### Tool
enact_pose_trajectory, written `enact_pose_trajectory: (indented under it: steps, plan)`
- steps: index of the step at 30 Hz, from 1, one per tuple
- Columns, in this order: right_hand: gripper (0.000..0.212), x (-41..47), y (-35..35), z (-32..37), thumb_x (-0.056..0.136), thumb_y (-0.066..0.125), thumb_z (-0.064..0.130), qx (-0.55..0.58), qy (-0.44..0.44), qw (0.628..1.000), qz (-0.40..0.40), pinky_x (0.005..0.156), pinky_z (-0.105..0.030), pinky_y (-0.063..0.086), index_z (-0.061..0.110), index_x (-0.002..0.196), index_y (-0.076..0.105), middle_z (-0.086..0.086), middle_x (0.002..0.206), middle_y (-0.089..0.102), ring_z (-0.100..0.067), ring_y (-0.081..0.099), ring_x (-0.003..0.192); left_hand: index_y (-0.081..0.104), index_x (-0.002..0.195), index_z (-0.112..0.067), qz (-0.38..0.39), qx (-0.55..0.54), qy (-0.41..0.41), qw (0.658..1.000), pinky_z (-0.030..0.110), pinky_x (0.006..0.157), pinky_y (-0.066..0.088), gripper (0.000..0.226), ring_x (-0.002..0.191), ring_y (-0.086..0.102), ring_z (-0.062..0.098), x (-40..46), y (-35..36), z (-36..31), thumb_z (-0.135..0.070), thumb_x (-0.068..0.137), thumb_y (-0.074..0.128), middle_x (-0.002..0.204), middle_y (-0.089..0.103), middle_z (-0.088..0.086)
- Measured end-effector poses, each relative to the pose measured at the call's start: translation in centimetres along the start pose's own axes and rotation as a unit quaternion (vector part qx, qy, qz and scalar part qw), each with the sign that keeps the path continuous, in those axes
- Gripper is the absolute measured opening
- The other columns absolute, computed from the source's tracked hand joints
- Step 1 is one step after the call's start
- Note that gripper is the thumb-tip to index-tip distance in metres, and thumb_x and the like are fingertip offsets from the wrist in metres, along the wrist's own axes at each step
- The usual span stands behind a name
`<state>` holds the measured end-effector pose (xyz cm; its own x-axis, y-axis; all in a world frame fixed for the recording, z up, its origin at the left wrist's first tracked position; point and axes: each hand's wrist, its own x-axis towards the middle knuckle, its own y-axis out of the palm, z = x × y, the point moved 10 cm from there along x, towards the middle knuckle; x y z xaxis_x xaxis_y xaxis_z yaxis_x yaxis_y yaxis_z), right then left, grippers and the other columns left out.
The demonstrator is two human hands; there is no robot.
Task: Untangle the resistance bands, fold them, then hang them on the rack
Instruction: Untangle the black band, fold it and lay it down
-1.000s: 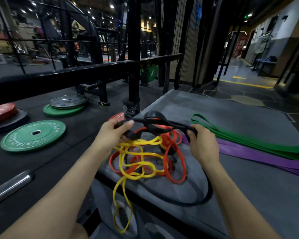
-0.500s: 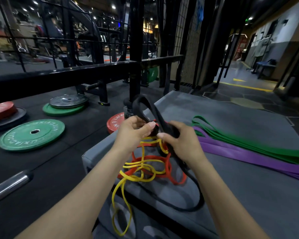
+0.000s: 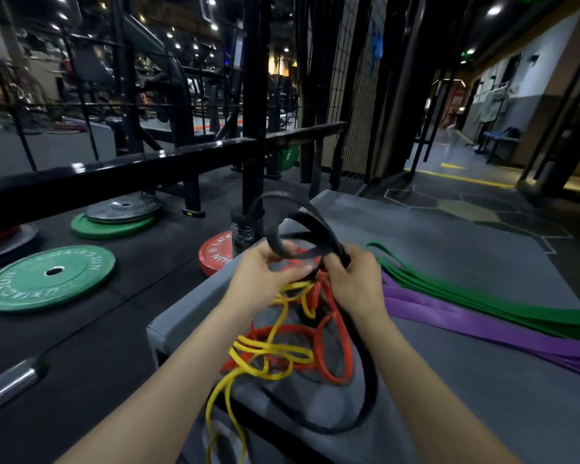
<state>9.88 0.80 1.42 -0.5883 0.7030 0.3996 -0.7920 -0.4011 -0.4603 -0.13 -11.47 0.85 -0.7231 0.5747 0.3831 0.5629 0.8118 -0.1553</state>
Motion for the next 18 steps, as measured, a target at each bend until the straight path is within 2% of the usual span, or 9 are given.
enact_pose_trajectory:
  steps: [2, 4, 6, 9, 10, 13, 15, 16, 18]
  plan:
    - [0.025, 2.2, -0.5, 0.3, 0.086, 0.054, 0.013, 0.018, 0.020, 1.000, 0.007, 0.055, -0.036, 0.036, -0.002, 0.066, 0.055, -0.018, 0.058, 0.058, -0.020, 0.046, 0.055, 0.058, 0.110, -0.012, 0.020, 0.078, -0.021, 0.997, 0.006, 0.073, 0.037, 0.035, 0.091, 0.053, -0.005, 0.4, -0.2, 1.1, -0.016, 0.079, 0.073, 0.100, 0.058, -0.010]
    - [0.026, 4.0, -0.7, 1.3, 0.086, 0.055, 0.016, 0.039, 0.033, 0.999, 0.010, 0.057, -0.039, 0.039, -0.002, 0.067, 0.058, -0.024, 0.066, 0.062, -0.027, 0.051, 0.059, 0.053, 0.122, -0.011, 0.041, 0.144, -0.046, 0.988, 0.013, 0.082, 0.034, 0.047, 0.104, 0.050, 0.005, 1.0, -0.5, 2.6, -0.025, 0.081, 0.070, 0.113, 0.054, -0.006]
    - [0.025, 5.6, -0.9, 2.2, 0.086, 0.055, 0.017, 0.056, 0.047, 0.997, 0.008, 0.061, -0.040, 0.044, 0.002, 0.067, 0.060, -0.023, 0.073, 0.066, -0.031, 0.058, 0.066, 0.054, 0.121, -0.010, 0.064, 0.162, -0.050, 0.984, 0.017, 0.085, 0.036, 0.045, 0.110, 0.053, 0.012, 1.7, -0.6, 2.7, -0.029, 0.082, 0.068, 0.116, 0.057, -0.002]
    - [0.028, 7.3, -1.6, 4.2, 0.089, 0.054, 0.016, 0.079, 0.063, 0.995, 0.005, 0.061, -0.034, 0.039, -0.010, 0.084, 0.062, -0.019, 0.072, 0.059, -0.027, 0.054, 0.067, 0.056, 0.116, -0.008, 0.082, 0.176, -0.036, 0.980, 0.013, 0.078, 0.038, 0.036, 0.101, 0.057, 0.010, 2.8, -0.6, 1.2, -0.025, 0.086, 0.064, 0.110, 0.061, 0.000]
    - [0.028, 7.7, -2.0, 4.7, 0.089, 0.054, 0.016, 0.090, 0.068, 0.994, -0.002, 0.060, -0.032, 0.037, -0.011, 0.083, 0.060, -0.017, 0.070, 0.056, -0.025, 0.052, 0.065, 0.056, 0.116, -0.007, 0.074, 0.186, -0.026, 0.979, 0.013, 0.077, 0.038, 0.034, 0.097, 0.056, 0.009, 3.5, -0.8, 0.7, -0.025, 0.088, 0.062, 0.109, 0.060, 0.000]
    - [0.017, 8.9, -2.6, 6.7, 0.090, 0.053, 0.013, 0.131, 0.078, 0.988, 0.001, 0.056, -0.030, 0.036, 0.002, 0.076, 0.052, -0.013, 0.066, 0.050, -0.023, 0.048, 0.060, 0.051, 0.124, -0.010, 0.040, 0.206, 0.012, 0.978, 0.019, 0.082, 0.039, 0.036, 0.101, 0.054, 0.012, 5.9, -1.3, -1.0, -0.026, 0.092, 0.055, 0.118, 0.054, 0.001]
    - [0.010, 9.5, -3.1, 7.8, 0.088, 0.053, 0.013, 0.173, 0.086, 0.981, 0.001, 0.059, -0.034, 0.036, 0.008, 0.080, 0.052, -0.013, 0.072, 0.049, -0.026, 0.047, 0.064, 0.045, 0.130, -0.010, 0.082, 0.182, 0.027, 0.980, 0.015, 0.082, 0.039, 0.038, 0.109, 0.051, 0.015, 7.0, -0.1, -1.6, -0.017, 0.093, 0.054, 0.123, 0.050, 0.002]
    - [0.009, 9.8, -3.5, 8.2, 0.088, 0.054, 0.014, 0.190, 0.093, 0.977, 0.001, 0.061, -0.036, 0.036, 0.007, 0.083, 0.055, -0.011, 0.077, 0.049, -0.027, 0.046, 0.067, 0.046, 0.127, -0.010, 0.118, 0.170, 0.018, 0.978, 0.012, 0.079, 0.039, 0.035, 0.107, 0.050, 0.014, 7.2, 0.8, -1.7, -0.012, 0.093, 0.053, 0.118, 0.051, 0.002]
    - [0.016, 10.1, -4.6, 9.2, 0.089, 0.054, 0.015, 0.216, 0.103, 0.971, -0.001, 0.064, -0.036, 0.037, 0.000, 0.088, 0.059, -0.011, 0.080, 0.050, -0.026, 0.047, 0.070, 0.056, 0.109, -0.009, 0.177, 0.185, -0.004, 0.967, 0.020, 0.077, 0.045, 0.018, 0.094, 0.048, 0.013, 7.5, 2.9, -0.7, -0.009, 0.091, 0.056, 0.099, 0.055, 0.005]
